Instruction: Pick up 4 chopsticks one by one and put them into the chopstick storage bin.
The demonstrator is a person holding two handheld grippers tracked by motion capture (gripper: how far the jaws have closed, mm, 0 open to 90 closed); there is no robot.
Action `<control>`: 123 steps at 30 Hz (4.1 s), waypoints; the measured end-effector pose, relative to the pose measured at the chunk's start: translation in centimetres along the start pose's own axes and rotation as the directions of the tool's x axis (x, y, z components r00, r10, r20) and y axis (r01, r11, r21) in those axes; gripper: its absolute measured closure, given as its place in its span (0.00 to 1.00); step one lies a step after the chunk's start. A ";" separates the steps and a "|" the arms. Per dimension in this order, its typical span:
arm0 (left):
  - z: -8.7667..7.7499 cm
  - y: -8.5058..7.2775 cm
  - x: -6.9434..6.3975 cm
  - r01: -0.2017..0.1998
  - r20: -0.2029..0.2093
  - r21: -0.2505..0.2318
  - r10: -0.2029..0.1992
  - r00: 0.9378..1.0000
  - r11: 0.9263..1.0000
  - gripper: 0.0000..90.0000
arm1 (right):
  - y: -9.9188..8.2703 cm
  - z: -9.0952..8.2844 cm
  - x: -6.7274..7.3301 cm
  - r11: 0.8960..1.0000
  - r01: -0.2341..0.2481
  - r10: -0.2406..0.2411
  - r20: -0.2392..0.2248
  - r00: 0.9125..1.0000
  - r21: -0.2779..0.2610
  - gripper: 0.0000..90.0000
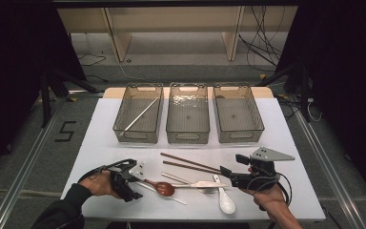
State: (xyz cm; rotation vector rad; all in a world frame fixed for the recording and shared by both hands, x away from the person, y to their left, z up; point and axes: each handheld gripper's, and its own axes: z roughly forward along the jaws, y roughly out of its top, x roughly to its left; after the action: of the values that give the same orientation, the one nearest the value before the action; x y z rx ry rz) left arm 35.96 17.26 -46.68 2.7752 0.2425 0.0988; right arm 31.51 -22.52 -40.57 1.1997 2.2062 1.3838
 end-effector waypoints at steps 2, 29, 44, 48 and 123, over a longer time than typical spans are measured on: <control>0.0 0.1 0.0 0.001 -0.002 0.002 -0.001 1.000 1.000 0.39 | 0.0 0.0 0.0 1.000 0.001 -0.001 0.000 1.000 0.000 0.28; -0.1 0.9 -0.9 -0.076 0.058 0.134 0.069 0.996 0.988 0.74 | 0.0 0.0 0.0 1.000 0.004 -0.004 -0.004 1.000 0.011 0.28; -0.1 1.1 -1.8 -0.174 0.098 0.170 0.159 0.982 0.970 0.91 | 0.0 0.0 -0.1 1.000 -0.013 0.013 -0.018 1.000 0.015 0.28; -0.1 1.2 -1.8 -0.190 0.106 0.174 0.174 0.979 0.966 0.92 | 0.0 0.0 -0.1 1.000 -0.010 0.010 -0.017 1.000 0.014 0.28; -9.5 1.8 10.1 0.449 -0.158 -0.481 -0.578 0.800 0.753 0.93 | -0.1 0.1 -0.5 0.999 -0.029 0.030 -0.007 1.000 0.016 0.28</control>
State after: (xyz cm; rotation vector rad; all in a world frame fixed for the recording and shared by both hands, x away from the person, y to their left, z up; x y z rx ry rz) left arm 45.23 20.67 -36.82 2.1518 0.9505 0.3817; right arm 31.83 -22.83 -40.79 1.2394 2.2175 1.3865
